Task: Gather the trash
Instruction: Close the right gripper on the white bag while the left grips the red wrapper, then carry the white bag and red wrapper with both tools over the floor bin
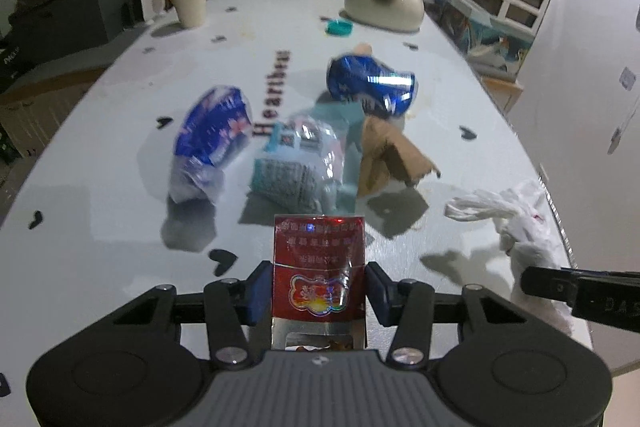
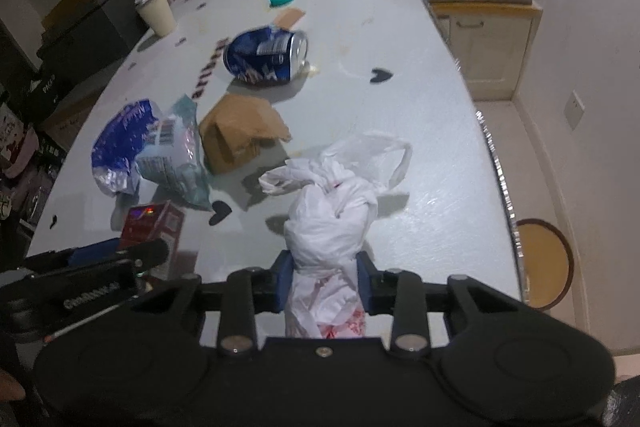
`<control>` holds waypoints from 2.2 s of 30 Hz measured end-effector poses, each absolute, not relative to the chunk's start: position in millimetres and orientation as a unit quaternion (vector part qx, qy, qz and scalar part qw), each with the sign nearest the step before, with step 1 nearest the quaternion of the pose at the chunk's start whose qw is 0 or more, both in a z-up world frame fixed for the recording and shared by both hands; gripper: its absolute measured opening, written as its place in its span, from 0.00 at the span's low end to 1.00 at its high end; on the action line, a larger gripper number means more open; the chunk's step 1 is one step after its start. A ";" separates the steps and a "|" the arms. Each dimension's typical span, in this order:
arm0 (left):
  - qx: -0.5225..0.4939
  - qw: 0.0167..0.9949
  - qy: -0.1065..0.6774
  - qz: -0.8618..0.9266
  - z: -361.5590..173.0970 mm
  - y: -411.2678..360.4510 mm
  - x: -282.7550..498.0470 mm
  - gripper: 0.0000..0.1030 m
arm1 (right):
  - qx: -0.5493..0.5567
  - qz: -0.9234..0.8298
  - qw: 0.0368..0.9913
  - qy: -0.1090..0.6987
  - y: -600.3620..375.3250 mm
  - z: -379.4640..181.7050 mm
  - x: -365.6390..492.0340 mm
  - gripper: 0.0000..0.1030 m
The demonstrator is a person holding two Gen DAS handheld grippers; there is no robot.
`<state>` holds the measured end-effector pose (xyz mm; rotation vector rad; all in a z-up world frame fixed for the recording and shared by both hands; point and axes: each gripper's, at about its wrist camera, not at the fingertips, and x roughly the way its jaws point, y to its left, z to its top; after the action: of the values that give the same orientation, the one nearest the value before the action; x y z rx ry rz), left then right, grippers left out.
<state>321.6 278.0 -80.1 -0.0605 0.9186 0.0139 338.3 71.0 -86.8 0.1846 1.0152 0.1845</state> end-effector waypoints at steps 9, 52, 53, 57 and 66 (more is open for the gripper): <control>-0.025 0.915 0.402 -0.004 -39.9 261.4 297.0 0.49 | 0.084 0.084 0.893 0.434 48.5 -43.2 306.9 0.33; -0.048 0.891 0.445 -0.078 -187.6 -139.1 467.8 0.49 | 0.095 0.020 0.883 0.460 -329.6 -167.8 437.9 0.33; -0.055 0.890 0.447 -0.075 -201.2 -141.6 473.5 0.49 | 0.096 0.019 0.880 0.465 -333.4 -181.9 442.0 0.33; -0.082 0.884 0.455 -0.061 -260.2 -152.7 494.7 0.49 | 0.099 0.020 0.870 0.482 -341.1 -245.2 457.6 0.33; -0.113 0.860 0.498 -0.019 -397.1 -155.7 526.2 0.49 | 0.102 0.013 0.839 0.534 -346.8 -404.3 487.1 0.34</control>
<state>526.2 -155.7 -397.1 -0.2375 1.0444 -0.0390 487.1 -346.8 -404.3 0.2149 1.1286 0.0280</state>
